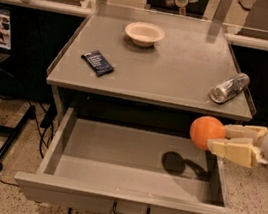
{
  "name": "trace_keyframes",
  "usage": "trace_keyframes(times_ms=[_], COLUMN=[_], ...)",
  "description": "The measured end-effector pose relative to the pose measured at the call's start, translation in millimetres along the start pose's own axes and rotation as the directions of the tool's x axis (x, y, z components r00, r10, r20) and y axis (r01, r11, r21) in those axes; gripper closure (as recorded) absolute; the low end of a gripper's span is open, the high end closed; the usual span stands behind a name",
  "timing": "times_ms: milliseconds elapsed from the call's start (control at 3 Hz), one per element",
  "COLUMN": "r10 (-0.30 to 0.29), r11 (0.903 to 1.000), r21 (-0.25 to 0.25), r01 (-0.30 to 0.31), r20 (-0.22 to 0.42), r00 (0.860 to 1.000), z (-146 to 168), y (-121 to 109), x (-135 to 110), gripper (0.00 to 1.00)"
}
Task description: Place orange into top drawer
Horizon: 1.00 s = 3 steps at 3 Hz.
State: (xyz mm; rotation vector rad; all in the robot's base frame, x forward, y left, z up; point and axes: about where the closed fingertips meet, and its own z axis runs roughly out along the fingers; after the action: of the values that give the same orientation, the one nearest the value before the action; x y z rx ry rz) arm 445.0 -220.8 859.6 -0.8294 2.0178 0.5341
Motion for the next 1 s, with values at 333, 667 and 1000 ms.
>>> trace_keyframes(times_ms=[333,667,1000], r10=[0.044,0.073,0.099], r11=[0.999,0.9972,0.9948], r21=[0.007,0.019,0.04], r01=[-0.044,-0.072,-0.094], r20=[-0.014,-0.067,-0.143], r00=[0.999,0.995,0.985], z=[17,50,75], y=[-13,-40,-60], x=[25,54,81], gripper=[1.0,1.0,1.0])
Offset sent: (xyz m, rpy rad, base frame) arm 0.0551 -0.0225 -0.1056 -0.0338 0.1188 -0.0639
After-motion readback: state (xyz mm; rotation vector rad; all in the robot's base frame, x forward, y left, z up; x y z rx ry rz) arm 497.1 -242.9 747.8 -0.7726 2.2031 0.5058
